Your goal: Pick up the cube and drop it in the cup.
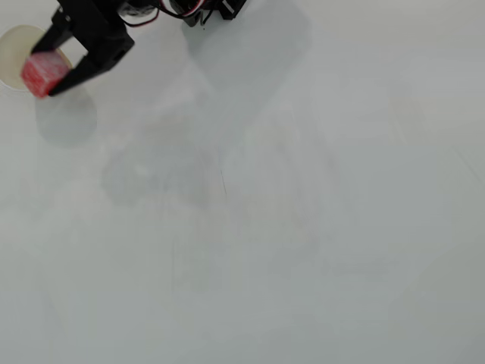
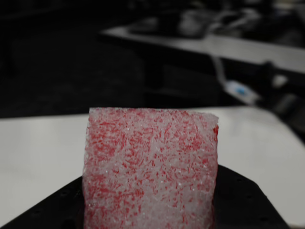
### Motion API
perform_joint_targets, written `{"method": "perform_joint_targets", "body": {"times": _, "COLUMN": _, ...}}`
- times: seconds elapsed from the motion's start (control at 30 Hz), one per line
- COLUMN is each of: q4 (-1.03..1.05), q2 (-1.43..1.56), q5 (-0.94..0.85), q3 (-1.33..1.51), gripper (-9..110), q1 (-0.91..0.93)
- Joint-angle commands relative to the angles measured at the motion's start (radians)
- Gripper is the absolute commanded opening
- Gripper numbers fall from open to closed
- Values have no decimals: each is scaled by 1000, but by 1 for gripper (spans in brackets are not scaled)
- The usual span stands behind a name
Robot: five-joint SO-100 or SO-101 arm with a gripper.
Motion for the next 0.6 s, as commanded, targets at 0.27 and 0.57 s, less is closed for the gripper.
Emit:
{"method": "perform_joint_targets", "body": {"times": 0.27, "q4": -5, "q2": 87, "q5": -11, "q3": -15, "gripper": 4, "q1": 204}}
{"method": "perform_joint_targets", "body": {"times": 0.57, "q4": 8, "q2": 98, "q5": -12, "q3": 8, "gripper": 4, "q1": 275}}
